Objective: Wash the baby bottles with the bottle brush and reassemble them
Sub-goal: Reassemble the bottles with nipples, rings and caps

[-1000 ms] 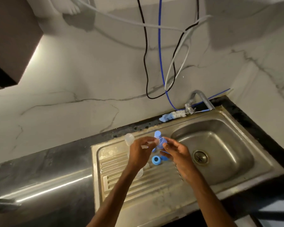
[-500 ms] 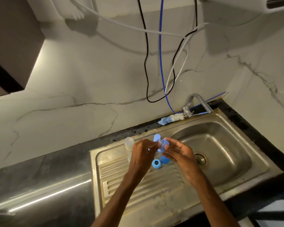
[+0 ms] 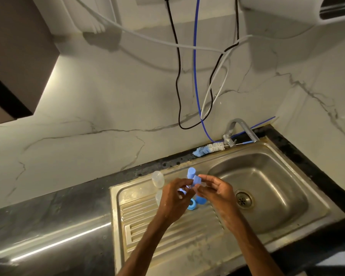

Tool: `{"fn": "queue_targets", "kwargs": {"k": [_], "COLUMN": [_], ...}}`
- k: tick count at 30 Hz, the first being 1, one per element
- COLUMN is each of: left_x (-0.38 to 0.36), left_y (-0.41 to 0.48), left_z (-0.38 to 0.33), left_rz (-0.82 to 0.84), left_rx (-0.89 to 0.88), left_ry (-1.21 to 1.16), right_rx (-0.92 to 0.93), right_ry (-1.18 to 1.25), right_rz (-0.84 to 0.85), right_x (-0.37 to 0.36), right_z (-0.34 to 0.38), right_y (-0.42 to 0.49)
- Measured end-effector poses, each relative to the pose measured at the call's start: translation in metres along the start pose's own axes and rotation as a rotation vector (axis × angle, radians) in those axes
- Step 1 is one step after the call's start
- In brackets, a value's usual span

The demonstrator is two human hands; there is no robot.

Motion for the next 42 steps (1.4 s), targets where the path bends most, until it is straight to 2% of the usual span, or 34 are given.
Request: {"fn": "queue_targets", "kwargs": {"k": [3, 9, 11, 15, 20, 26, 29, 33, 36, 39, 42], "left_x": [-0.001, -0.004, -0.005, -0.007, -0.001, 0.009, 0.009, 0.017, 0.022, 0.020, 0.023], "left_y": [-0.001, 0.013, 0.022, 0.038, 0.051, 0.052, 0.049, 0.041, 0.038, 0.034, 0.034], "left_z": [0.006, 0.002, -0.002, -0.020, -0.028, -0.029, -0.031, -0.035, -0.033, -0.033, -0.034], "left_rz": [0.010, -0.104, -0.127, -0.061, 0.019, -0.103, -0.026, 0.133, 0.166, 0.098, 0.098], "left_rx": [0.006, 0.069, 0.059, 0.049, 0.084, 0.147, 0.096, 0.180, 0.214, 0.170, 0.156], "left_ry": [-0.018, -0.028, -0.104, -0.197, -0.236, -0.341, -0.413, -0.589, -0.597, -0.504, -0.441], "right_rx": [-0.013, -0.060, -0.054, 0.031, 0.125, 0.232, 0.290, 0.092, -0.069, -0.068, -0.049], "right_ry": [0.036, 0.107, 0.073, -0.010, -0.148, -0.220, -0.283, -0.125, 0.018, 0.036, 0.052], "right_rz": [0.008, 0.058, 0.019, -0.077, -0.049, -0.110, -0.134, 0.011, 0.090, 0.122, 0.146], "right_x": [0.005, 0.006, 0.011, 0.017, 0.021, 0.011, 0.006, 0.015, 0.016, 0.007, 0.002], "right_z": [-0.002, 0.009, 0.015, 0.030, 0.048, 0.056, 0.057, 0.057, 0.049, 0.045, 0.045], "right_y": [0.001, 0.006, 0.012, 0.019, 0.027, 0.027, 0.026, 0.031, 0.029, 0.026, 0.021]}}
Point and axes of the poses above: each hand's wrist, its own y-axis towards the middle knuckle, its own x-axis out of the back of the hand, z = x × y, the point moved 4 cm from there along y, towards the middle knuckle, and after that the axes turned 5 degrees about -y, right-handed, at the moved point
